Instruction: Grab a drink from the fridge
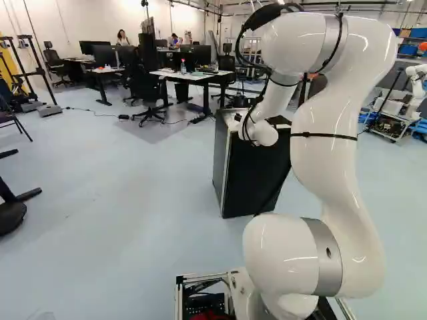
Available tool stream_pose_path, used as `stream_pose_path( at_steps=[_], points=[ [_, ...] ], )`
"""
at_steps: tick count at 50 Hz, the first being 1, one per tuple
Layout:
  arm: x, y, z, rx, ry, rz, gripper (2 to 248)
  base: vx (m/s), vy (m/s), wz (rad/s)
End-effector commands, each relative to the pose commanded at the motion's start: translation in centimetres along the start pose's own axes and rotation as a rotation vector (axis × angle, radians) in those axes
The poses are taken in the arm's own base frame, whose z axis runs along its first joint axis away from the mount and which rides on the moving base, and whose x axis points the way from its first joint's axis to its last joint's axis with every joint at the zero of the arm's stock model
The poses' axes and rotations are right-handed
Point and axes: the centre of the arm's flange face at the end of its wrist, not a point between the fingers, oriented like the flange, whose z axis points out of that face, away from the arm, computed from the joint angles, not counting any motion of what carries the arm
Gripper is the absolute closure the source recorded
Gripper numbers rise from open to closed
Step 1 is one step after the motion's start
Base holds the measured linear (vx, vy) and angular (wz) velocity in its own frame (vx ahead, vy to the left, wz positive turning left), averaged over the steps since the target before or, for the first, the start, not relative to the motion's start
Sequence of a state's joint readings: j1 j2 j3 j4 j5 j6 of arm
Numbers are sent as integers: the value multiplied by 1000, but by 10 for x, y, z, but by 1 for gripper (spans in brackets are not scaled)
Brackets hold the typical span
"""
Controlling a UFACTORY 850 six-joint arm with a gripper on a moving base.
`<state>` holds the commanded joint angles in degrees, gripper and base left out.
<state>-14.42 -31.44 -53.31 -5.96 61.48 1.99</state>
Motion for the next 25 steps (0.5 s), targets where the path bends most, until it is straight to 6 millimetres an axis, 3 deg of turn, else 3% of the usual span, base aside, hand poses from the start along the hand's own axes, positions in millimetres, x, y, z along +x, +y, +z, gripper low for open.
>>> stream_pose_path(
  at_steps=[22,23,25],
  points=[
    [0,2,8,-1,6,0,8,0,0,0],
    [0,2,8,-1,6,0,45,0,0,0],
    [0,2,8,-1,6,0,45,0,0,0]
  ],
)
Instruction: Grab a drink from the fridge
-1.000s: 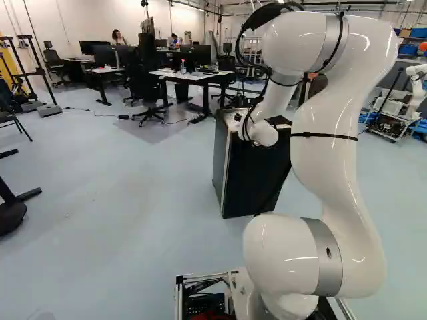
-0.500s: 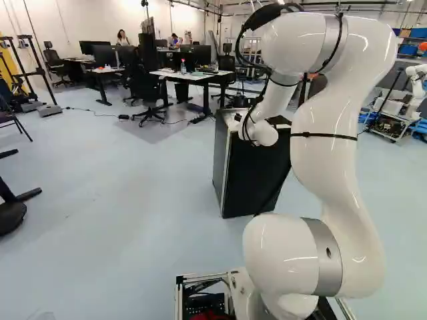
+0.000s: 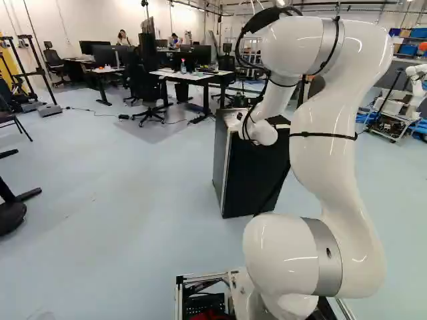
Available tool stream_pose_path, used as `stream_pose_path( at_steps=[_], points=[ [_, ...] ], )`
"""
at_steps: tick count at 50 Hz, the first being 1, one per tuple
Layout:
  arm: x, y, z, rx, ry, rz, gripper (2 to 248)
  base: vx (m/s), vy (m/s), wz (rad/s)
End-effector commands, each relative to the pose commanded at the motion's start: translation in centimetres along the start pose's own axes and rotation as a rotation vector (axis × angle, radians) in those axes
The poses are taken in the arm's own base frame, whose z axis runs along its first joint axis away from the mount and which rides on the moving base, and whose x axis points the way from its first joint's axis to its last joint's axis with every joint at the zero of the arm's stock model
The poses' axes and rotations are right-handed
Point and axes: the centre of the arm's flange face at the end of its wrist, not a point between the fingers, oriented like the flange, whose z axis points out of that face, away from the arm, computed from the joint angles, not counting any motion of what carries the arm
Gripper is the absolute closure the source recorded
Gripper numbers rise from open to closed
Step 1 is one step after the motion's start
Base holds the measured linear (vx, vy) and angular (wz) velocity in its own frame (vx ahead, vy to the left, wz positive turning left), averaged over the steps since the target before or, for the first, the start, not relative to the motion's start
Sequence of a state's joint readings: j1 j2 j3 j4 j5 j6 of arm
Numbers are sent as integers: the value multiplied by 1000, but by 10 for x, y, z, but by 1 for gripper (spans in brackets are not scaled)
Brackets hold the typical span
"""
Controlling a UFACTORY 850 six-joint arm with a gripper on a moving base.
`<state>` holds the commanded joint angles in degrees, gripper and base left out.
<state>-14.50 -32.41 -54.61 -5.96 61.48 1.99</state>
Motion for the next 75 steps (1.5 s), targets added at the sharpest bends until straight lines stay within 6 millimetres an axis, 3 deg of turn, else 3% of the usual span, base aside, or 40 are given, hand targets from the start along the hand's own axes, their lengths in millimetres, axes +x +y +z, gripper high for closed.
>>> stream_pose_path(
  at_steps=[2,3,7,8,13,14,52,75],
  points=[
    [0,0,0,0,0,0,45,0,0,0],
    [0,0,0,0,0,0,83,0,0,0],
    [0,0,0,0,0,0,83,0,0,0],
    [0,0,0,0,0,0,122,0,0,0],
    [0,0,0,0,0,0,122,0,0,0],
    [0,0,0,0,0,0,152,0,0,0],
    [35,0,-4,-1,58,-5,152,0,0,0],
    [36,-2,-8,1,55,-5,152,0,0,0]
  ],
)
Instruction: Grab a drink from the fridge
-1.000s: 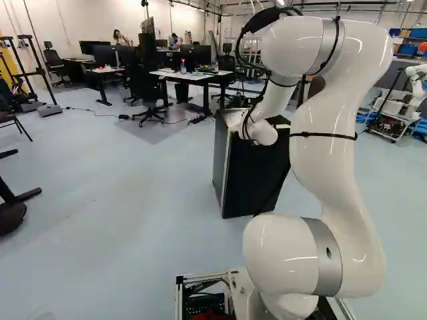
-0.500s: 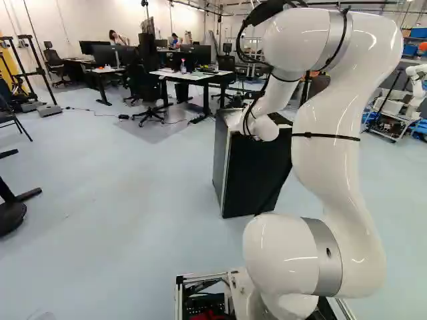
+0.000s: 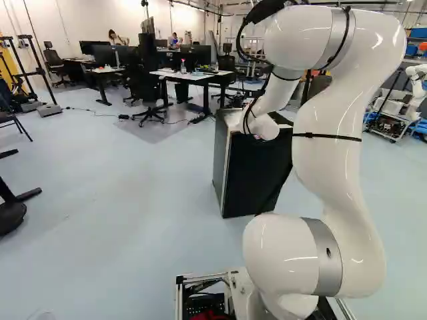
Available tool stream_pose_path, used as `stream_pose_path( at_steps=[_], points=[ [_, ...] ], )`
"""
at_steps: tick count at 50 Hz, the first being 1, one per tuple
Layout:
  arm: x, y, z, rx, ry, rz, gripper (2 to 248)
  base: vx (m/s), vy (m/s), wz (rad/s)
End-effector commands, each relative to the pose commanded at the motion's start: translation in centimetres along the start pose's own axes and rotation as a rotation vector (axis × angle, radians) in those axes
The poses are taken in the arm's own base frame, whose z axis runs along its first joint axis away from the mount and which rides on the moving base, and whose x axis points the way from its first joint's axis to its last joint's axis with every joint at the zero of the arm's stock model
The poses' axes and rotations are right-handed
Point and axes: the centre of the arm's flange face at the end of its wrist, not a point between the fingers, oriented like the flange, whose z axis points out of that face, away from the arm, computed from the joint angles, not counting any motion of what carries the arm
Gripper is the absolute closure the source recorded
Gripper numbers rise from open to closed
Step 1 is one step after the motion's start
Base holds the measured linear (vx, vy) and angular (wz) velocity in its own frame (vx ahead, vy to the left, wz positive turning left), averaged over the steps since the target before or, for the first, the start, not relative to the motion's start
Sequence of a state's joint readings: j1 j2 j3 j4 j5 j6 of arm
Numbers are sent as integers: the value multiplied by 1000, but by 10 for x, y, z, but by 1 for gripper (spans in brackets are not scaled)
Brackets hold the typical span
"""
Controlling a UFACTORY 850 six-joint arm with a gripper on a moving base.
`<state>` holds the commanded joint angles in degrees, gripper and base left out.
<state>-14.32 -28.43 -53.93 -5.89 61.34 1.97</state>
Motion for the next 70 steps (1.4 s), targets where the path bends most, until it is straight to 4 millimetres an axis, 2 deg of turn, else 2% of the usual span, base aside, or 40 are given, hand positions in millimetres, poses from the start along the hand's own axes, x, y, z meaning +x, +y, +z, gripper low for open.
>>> stream_pose_path(
  at_steps=[19,37,55,70],
  points=[
    [4,-9,-17,9,-16,0,152,0,0,0],
    [10,-24,-46,24,-42,0,152,0,0,0],
    [14,-43,-91,46,-81,0,152,0,0,0],
    [13,-60,-141,70,-123,-2,152,0,0,0]
  ],
)
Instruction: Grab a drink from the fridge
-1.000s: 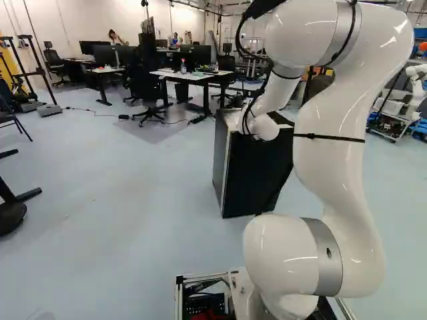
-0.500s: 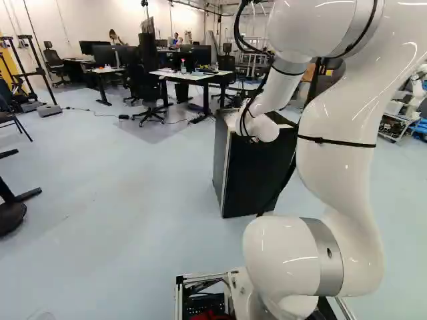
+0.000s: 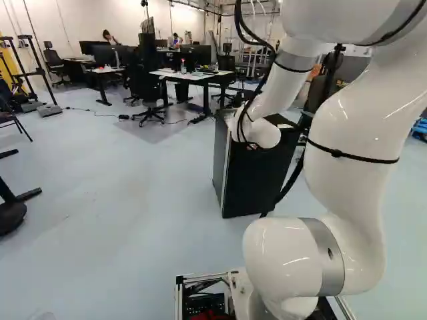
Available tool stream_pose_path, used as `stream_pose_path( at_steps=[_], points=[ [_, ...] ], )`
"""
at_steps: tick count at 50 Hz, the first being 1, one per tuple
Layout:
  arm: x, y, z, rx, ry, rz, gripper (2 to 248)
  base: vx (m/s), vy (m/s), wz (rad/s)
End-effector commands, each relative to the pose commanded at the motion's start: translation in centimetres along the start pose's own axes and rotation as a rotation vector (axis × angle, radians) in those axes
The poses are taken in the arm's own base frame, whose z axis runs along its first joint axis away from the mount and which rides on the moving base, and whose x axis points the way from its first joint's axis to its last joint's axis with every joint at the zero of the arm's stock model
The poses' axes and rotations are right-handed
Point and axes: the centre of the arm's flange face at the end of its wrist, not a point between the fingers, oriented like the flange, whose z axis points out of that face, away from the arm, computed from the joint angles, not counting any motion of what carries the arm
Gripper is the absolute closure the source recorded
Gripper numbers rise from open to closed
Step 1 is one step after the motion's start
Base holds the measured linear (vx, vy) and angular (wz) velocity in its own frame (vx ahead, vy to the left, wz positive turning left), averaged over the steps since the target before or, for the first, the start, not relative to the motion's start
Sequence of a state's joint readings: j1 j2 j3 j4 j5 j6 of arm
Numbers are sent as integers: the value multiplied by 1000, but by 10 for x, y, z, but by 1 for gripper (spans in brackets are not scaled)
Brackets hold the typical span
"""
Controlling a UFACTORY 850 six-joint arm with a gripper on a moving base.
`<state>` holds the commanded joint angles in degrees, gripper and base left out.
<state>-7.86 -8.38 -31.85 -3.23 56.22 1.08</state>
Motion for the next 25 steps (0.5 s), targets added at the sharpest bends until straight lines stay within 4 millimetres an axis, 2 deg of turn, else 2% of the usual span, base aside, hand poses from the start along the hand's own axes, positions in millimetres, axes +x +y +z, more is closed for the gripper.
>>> stream_pose_path(
  at_steps=[25],
  points=[
    [-24,-26,-82,40,-70,-7,152,0,0,0]
  ],
)
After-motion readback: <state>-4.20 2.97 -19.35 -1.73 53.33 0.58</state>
